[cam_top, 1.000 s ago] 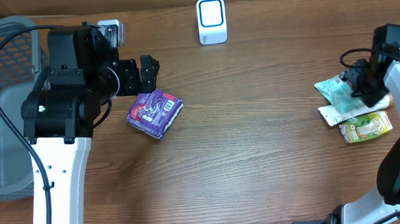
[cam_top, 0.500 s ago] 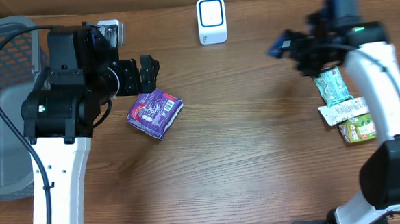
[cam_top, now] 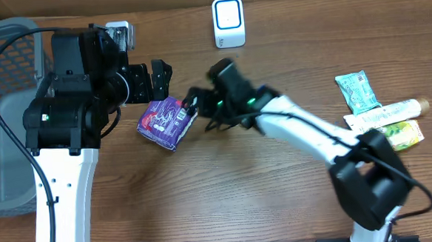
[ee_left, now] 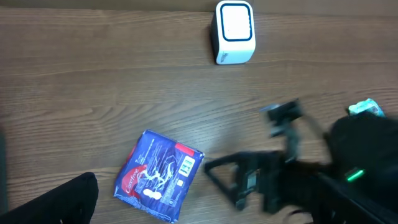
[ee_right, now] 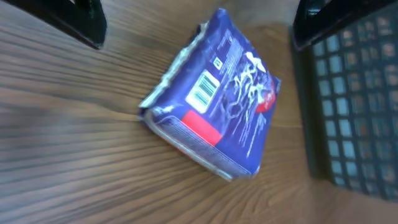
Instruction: Scan the item barcode
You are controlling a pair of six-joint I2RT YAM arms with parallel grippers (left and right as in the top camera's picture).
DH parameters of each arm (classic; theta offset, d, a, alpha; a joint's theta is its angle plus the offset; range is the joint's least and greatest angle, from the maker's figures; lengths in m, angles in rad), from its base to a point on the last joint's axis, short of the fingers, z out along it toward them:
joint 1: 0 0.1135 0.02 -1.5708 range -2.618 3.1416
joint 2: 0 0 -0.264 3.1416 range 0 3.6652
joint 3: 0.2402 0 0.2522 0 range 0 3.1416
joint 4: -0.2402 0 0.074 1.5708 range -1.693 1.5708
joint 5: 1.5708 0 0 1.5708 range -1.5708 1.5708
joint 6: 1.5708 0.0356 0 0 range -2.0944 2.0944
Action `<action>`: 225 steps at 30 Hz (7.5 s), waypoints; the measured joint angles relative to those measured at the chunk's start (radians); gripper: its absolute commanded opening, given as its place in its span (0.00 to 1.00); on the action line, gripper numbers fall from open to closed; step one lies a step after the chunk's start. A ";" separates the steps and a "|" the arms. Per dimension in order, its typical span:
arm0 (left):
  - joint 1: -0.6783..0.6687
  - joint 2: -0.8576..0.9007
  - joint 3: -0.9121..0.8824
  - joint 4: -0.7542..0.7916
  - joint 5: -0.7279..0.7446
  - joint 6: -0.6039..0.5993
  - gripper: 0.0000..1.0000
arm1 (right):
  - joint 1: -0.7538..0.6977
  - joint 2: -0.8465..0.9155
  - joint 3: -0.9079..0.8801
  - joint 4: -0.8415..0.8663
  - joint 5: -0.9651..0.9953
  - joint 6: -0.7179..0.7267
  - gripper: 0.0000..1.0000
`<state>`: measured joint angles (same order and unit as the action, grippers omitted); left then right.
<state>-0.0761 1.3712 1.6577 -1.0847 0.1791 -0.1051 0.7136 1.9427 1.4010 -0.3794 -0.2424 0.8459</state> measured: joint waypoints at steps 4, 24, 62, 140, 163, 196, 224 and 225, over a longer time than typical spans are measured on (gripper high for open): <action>0.000 0.000 0.000 0.000 0.000 0.000 1.00 | 0.089 0.080 -0.002 0.061 0.052 0.042 0.68; 0.000 0.000 0.000 0.000 0.000 0.000 1.00 | 0.143 0.175 0.043 0.053 0.105 -0.075 0.19; 0.000 0.000 0.000 0.000 0.000 0.000 1.00 | 0.081 0.151 0.060 -0.292 -0.169 -0.105 0.08; 0.000 0.000 0.000 0.000 0.000 0.000 1.00 | -0.425 0.082 0.117 -0.449 -0.374 -0.724 0.89; 0.000 0.000 0.000 0.000 0.000 0.000 1.00 | -0.365 0.217 -0.145 0.029 -0.749 -0.423 0.40; 0.000 0.000 0.000 0.000 0.000 0.000 1.00 | -0.407 -0.413 -0.145 -0.269 -0.452 -0.594 0.04; 0.000 0.000 0.000 0.000 0.000 0.000 1.00 | -0.239 0.023 0.443 -0.068 0.961 -1.050 0.04; 0.000 0.000 0.000 0.002 0.000 0.000 1.00 | -0.228 0.056 0.442 -0.003 1.014 -1.106 0.04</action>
<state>-0.0761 1.3712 1.6577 -1.0828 0.1787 -0.1051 0.4858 1.9984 1.8427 -0.3828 0.7715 -0.2596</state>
